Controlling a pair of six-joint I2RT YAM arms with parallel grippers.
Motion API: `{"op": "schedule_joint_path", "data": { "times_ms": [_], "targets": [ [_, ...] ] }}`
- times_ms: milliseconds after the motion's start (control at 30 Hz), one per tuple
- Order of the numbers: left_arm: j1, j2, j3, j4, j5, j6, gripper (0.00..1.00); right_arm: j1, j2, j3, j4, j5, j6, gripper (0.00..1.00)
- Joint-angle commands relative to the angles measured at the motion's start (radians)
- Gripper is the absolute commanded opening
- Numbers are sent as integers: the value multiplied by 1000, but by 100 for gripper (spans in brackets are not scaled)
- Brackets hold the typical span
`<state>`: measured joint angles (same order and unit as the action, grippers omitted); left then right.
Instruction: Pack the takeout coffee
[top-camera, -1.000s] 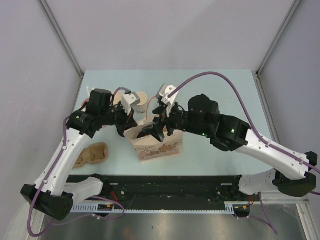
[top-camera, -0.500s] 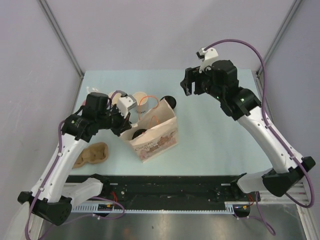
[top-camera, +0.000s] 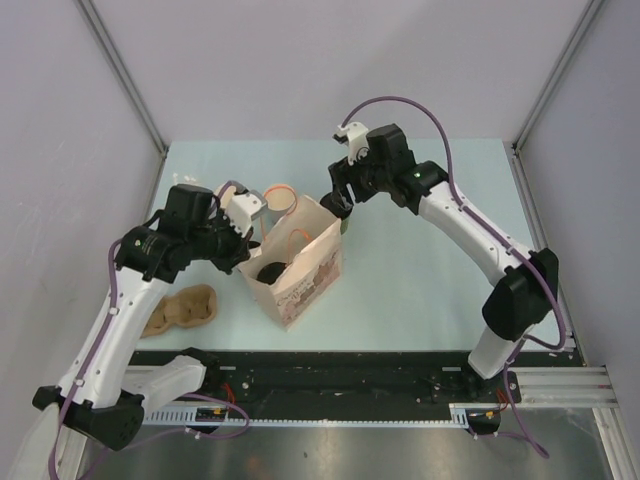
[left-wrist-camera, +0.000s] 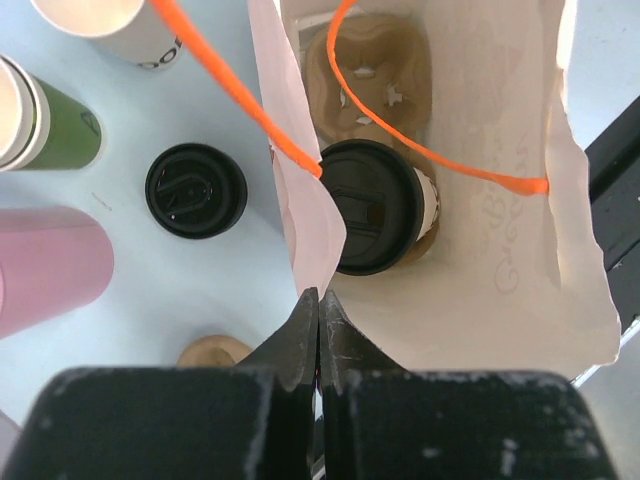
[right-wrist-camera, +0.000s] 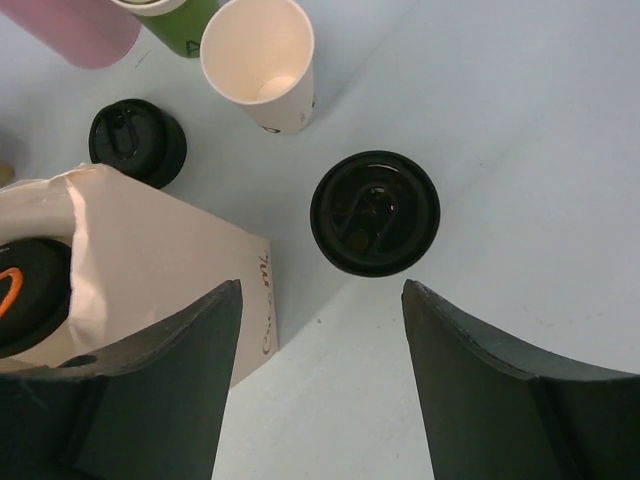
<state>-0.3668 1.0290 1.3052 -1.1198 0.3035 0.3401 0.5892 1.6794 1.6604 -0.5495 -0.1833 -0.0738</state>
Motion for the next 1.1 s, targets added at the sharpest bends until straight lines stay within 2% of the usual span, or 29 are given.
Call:
{"op": "schedule_joint_path", "data": {
  "times_ms": [0,233,600,867,933,1067],
  "targets": [
    [17,6,31,-38,-35,-3,0,-2,57,94,-9,-76,-72,69],
    [32,-7,34,-66,-61,11,0,3,187,202,-105,-117,-191,65],
    [51,-26,14,-75,-56,14,0,38,350,300,-156,-7,-213,60],
    [52,-18,19,-75,-41,16,0,57,367,306,-178,27,-260,57],
    [54,-17,19,-75,-38,16,1,49,346,300,-193,-5,-306,57],
    [54,-9,17,-75,-33,19,1,9,289,280,-198,-136,-423,66]
  ]
}}
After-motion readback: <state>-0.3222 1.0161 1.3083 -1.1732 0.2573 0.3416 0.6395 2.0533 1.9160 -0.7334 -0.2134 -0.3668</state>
